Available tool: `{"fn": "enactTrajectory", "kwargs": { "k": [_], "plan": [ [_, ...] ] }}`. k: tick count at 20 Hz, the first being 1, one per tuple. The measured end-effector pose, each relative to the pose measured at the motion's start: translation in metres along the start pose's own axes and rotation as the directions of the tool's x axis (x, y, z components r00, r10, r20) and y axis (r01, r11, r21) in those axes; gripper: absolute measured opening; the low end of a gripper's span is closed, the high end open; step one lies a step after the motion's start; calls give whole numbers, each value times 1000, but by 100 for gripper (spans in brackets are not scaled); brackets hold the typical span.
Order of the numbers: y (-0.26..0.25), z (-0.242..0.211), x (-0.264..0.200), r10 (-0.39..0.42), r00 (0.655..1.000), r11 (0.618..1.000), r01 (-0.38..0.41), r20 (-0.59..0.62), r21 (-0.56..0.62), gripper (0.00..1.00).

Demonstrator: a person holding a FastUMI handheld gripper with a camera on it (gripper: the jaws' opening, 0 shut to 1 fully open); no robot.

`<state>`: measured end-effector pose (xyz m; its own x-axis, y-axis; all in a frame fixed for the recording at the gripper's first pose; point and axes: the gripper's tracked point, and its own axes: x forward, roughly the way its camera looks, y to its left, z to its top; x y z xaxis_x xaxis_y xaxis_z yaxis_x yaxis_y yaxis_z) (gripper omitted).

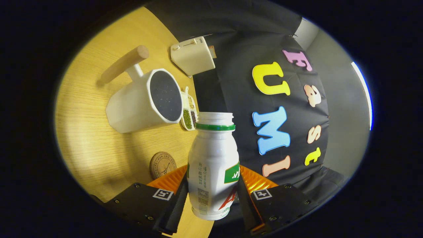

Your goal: Take the bottle from table, then pour the juice into the cup, finally place the bottle on the coaster

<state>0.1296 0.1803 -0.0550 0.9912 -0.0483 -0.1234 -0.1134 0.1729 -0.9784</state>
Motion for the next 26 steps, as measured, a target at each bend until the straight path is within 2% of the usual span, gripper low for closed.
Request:
{"fn": "enactTrajectory", "kwargs": {
  "k": [17,26],
  "plan": [
    [-13,12,-4,-59,998,984,60,15,-165,73],
    [-22,12,-2,-93,996,954,92,11,-287,73]
  ]
}}
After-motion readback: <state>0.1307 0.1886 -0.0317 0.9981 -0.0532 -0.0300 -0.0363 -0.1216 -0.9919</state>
